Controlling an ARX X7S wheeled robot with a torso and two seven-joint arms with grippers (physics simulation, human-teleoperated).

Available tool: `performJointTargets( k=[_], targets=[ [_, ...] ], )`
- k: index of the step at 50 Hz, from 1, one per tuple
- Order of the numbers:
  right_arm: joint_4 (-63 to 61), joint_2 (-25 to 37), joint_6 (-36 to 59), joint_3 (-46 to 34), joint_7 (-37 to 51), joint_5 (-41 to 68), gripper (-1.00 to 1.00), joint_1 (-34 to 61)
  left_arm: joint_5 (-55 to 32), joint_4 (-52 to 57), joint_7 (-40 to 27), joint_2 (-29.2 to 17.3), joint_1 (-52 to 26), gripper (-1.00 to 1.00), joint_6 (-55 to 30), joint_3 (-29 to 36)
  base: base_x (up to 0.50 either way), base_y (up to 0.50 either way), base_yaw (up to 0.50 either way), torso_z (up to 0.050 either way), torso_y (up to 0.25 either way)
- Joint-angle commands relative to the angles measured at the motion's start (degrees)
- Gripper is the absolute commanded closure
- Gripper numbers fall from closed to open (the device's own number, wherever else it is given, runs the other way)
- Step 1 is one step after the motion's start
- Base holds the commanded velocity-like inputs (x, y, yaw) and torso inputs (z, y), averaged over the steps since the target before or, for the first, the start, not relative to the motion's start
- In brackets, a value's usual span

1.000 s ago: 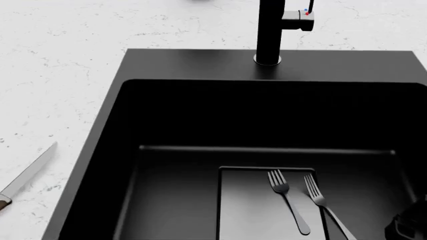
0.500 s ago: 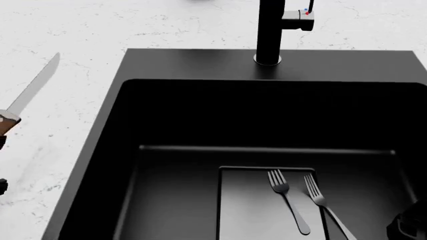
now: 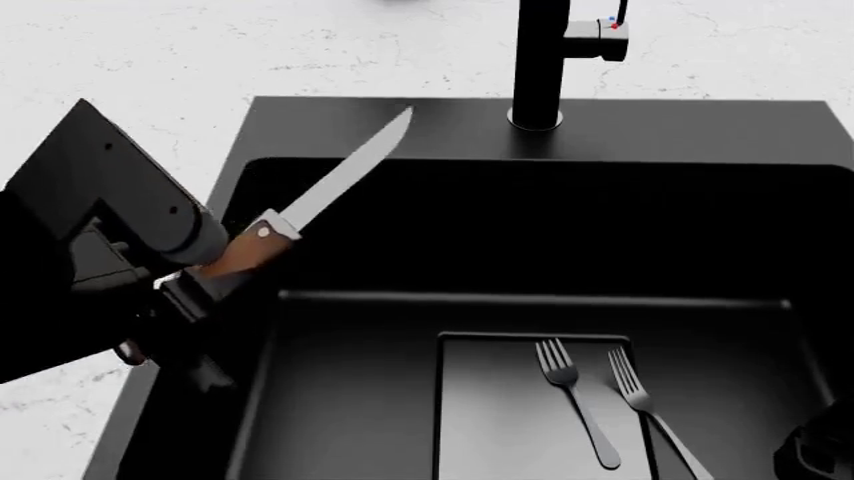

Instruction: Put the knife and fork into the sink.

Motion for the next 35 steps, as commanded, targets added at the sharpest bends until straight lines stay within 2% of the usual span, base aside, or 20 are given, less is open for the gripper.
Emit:
performJointTargets(
  k=[1,10,17,35],
  targets=[
    [0.4,0.0,0.0,1.8,-2.4,-0.3,-1.00,0.3,6.1,-4.9,5.2,9.4,-2.7,1.00,3.3,4.6,0.00,0.00,0.00,0.000,0.000],
    [0.0,0.0,-0.1,1.6,-1.7,-1.0,-1.00,0.0,13.5,-12.3,10.2,14.7,-2.7,1.00,8.1,11.5,0.00,0.00,0.00,0.000,0.001],
    [-0.3,0.0,-0.7,1.1,-1.2,-1.9,-1.00,-0.6,18.2,-23.0,11.6,20.4,-0.7,1.00,13.3,14.1,0.00,0.00,0.00,0.000,0.000],
    [-2.3,0.0,2.1,2.3,0.3,-1.9,-1.00,0.3,26.7,-41.0,17.2,27.9,3.6,1.00,21.0,23.1,0.00,0.00,0.00,0.000,0.001]
  ],
)
